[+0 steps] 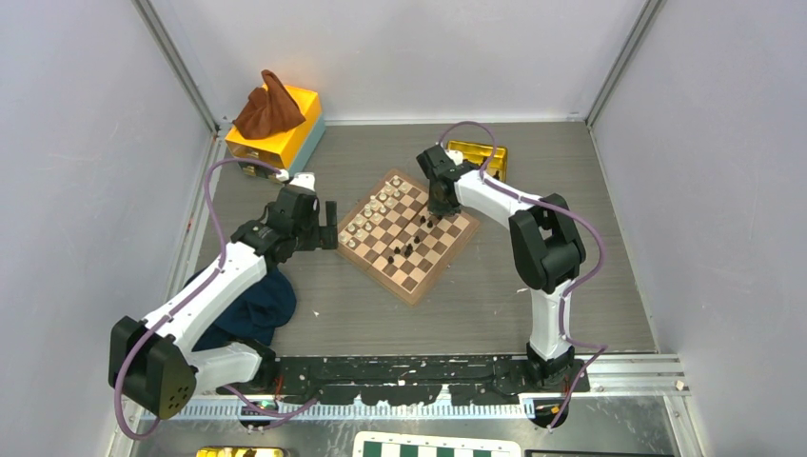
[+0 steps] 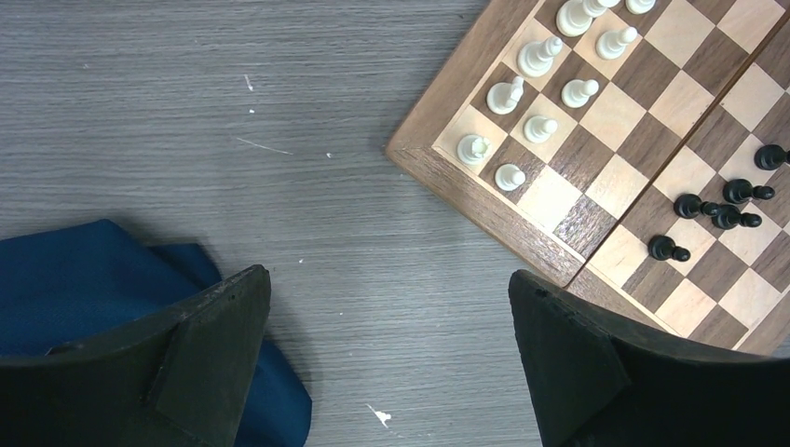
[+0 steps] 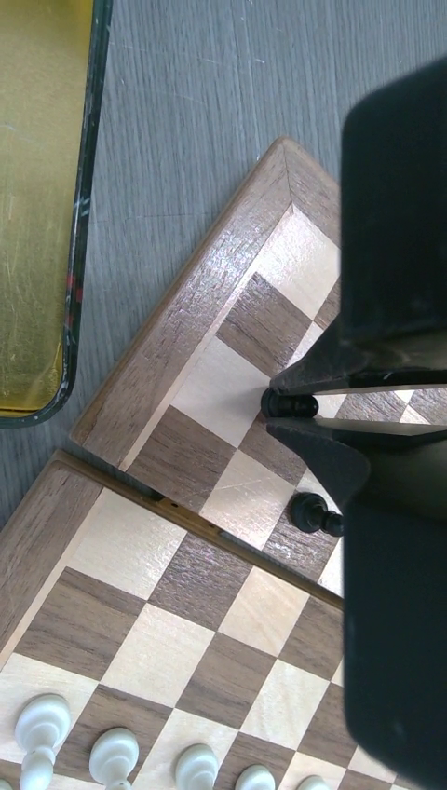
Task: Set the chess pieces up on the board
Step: Move the chess piece to the chessboard.
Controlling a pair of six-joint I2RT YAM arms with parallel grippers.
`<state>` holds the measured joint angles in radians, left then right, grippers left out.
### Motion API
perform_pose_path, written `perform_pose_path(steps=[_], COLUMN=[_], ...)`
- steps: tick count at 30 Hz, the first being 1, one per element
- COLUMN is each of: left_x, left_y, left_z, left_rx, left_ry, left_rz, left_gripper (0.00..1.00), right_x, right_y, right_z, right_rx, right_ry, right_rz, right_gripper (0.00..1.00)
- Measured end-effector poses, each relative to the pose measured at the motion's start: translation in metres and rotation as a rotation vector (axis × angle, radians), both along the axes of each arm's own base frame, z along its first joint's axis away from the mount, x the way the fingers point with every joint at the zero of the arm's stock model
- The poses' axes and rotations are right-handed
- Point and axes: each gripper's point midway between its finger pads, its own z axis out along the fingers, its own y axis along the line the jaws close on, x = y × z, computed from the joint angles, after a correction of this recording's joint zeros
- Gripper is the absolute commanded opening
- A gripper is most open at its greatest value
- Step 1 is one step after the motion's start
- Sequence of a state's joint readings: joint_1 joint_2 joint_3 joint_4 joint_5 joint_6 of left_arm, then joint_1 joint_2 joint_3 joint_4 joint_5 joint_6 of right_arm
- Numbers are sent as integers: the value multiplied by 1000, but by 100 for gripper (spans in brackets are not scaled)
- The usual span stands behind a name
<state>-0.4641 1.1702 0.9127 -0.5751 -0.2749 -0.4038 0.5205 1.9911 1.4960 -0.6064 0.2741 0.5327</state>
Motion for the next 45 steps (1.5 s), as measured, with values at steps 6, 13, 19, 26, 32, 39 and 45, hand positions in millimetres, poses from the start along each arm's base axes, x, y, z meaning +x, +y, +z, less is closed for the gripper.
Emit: perform_pose_path(steps=[6,13,19,26,32,39,45], left_x=[0,0,0,0,0,0,0], left_y=[-1,-1,-1,-1,-1,-2,-2], left_z=[-2,-4,-4,-5,-5,-5,-6], left_rx=[-3,-2,-2,-1,-1,-2,0], left_ry=[8,13,13,17,17,18,21], left_rz=[-1,-1,-1,-1,-2,-3,-3], left_gripper=[100,100,100,100,100,100,100], right_x=[1,-1,2,-2,-1,-2,-3], right_y=[-5,-14,-24,-36,-38,-36,-33], right_z=[1,3,6,0,0,0,-1], right_rx=[-25,-51,-56,-67,-62,-52,-36], right_ry=[-9,-10,-15,8,9,14,21], right_rz=[-10,-27,-50,-72,-77,-73,-66], right_gripper=[1,1,0,1,11,10,10])
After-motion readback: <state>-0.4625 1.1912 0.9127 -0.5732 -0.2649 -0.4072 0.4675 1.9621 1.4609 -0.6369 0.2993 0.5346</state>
